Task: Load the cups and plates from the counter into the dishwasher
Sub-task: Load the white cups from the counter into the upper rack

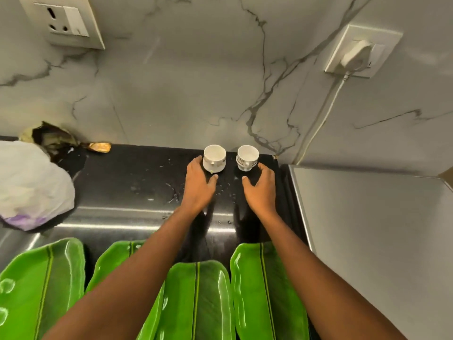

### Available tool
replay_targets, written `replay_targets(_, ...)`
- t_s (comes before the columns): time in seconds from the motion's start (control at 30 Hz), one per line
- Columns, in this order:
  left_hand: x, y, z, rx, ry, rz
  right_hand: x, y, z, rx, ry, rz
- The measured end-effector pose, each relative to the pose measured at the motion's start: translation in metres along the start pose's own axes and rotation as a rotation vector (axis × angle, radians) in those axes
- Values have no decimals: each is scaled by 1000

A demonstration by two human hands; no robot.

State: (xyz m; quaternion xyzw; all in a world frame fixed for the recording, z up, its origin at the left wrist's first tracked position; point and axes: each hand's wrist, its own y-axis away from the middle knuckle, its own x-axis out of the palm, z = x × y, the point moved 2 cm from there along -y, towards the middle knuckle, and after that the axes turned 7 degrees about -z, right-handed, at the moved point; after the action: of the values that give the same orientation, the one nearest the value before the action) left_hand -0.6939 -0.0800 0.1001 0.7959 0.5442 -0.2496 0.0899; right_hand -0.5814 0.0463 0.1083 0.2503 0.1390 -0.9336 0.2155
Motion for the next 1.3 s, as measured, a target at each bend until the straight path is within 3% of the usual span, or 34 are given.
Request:
replay_targets(0.23,32,-41,29,-73,56,25,39,-45,-17,62,-16,8)
replay_targets(0.37,42,-55,31,-56,103,-26,47,-63,-22,45,-34,-62)
replay_targets(0.67,45,-64,29,-25,137,-115,55,-84,-29,25,-48,-47)
replay_targets(1.3,-7,103,-39,47,285,-130,-82,60,-19,10,-220,-112)
